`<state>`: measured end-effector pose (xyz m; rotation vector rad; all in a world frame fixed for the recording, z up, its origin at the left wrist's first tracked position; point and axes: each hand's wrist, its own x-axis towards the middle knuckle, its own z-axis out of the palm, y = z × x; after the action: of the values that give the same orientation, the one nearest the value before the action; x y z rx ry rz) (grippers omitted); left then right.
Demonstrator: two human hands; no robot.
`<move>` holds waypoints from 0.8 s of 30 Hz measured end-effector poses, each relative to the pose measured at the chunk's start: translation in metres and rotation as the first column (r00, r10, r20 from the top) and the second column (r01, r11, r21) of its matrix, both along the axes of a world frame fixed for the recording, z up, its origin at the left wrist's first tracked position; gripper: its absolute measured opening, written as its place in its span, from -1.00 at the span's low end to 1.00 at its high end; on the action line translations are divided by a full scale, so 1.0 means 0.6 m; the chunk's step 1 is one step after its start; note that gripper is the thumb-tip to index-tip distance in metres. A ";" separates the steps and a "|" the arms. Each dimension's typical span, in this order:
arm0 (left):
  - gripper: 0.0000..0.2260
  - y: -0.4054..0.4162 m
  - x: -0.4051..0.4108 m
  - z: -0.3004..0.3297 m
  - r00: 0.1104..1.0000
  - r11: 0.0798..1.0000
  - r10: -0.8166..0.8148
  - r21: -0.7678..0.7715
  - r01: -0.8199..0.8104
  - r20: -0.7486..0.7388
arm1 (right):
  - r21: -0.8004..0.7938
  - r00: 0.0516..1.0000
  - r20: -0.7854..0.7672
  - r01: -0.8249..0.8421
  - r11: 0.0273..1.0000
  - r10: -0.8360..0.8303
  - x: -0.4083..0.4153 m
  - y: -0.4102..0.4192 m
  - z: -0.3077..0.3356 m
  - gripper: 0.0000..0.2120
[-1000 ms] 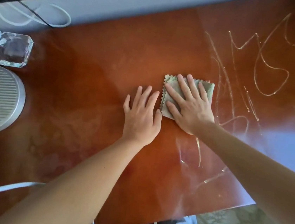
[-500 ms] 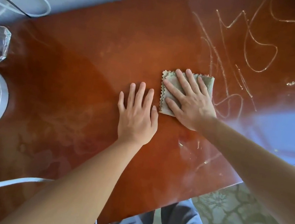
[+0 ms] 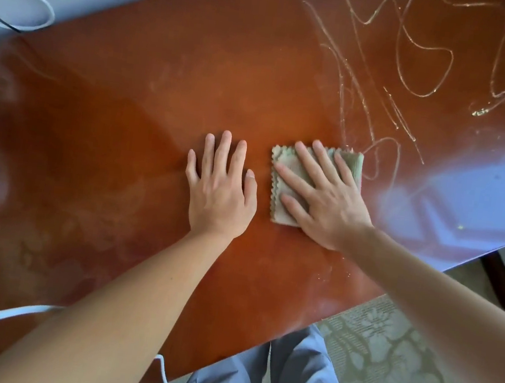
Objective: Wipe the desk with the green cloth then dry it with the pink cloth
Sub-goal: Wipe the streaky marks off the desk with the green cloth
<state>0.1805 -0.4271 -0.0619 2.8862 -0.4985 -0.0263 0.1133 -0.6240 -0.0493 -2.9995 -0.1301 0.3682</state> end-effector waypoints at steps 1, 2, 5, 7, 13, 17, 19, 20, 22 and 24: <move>-0.50 0.000 0.000 0.001 1.000 1.000 -0.001 -0.003 0.001 0.004 | -0.002 0.999 0.011 0.047 0.999 -0.047 0.013 0.004 0.002 -0.45; -0.49 0.000 0.001 0.000 1.000 1.000 -0.003 -0.003 0.003 0.009 | 0.004 0.996 0.025 0.090 0.996 -0.090 0.017 0.015 0.002 -0.45; -0.50 0.001 0.000 -0.001 1.000 1.000 -0.005 0.000 0.005 0.016 | 0.039 0.990 0.076 0.120 0.992 -0.122 -0.047 0.070 -0.007 -0.46; -0.51 0.000 -0.001 -0.002 1.000 1.000 0.000 -0.005 0.000 0.013 | 0.060 0.994 0.083 0.065 0.996 -0.070 -0.125 0.099 -0.013 -0.46; -0.51 0.001 -0.002 -0.001 1.000 1.000 0.008 -0.012 -0.008 -0.003 | 0.028 0.994 0.068 -0.094 0.995 0.091 -0.161 0.034 -0.016 -0.45; -0.50 0.000 -0.001 -0.002 1.000 1.000 0.018 0.006 -0.019 0.013 | 0.019 0.977 0.061 0.202 0.979 -0.203 -0.096 -0.016 -0.008 -0.46; -0.50 0.001 -0.001 -0.003 1.000 1.000 0.016 -0.003 -0.016 0.019 | 0.035 0.956 0.097 0.276 0.961 -0.278 -0.103 0.010 -0.010 -0.46; -0.50 0.001 -0.001 -0.003 1.000 1.000 0.016 -0.010 -0.016 0.021 | 0.055 0.953 0.119 0.275 0.960 -0.280 -0.117 0.035 -0.012 -0.45; -0.50 0.001 -0.002 -0.004 1.000 1.000 0.012 -0.015 -0.012 0.019 | 0.094 0.966 0.141 0.205 0.974 -0.216 -0.159 0.089 -0.016 -0.46; -0.50 0.002 -0.001 -0.004 1.000 1.000 0.010 -0.014 -0.009 0.011 | 0.102 0.984 0.123 0.116 0.988 -0.128 -0.195 0.120 -0.021 -0.46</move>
<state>0.1800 -0.4259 -0.0645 2.8766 -0.4850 -0.0053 -0.0037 -0.5518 -0.0617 -2.9183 0.0250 0.1507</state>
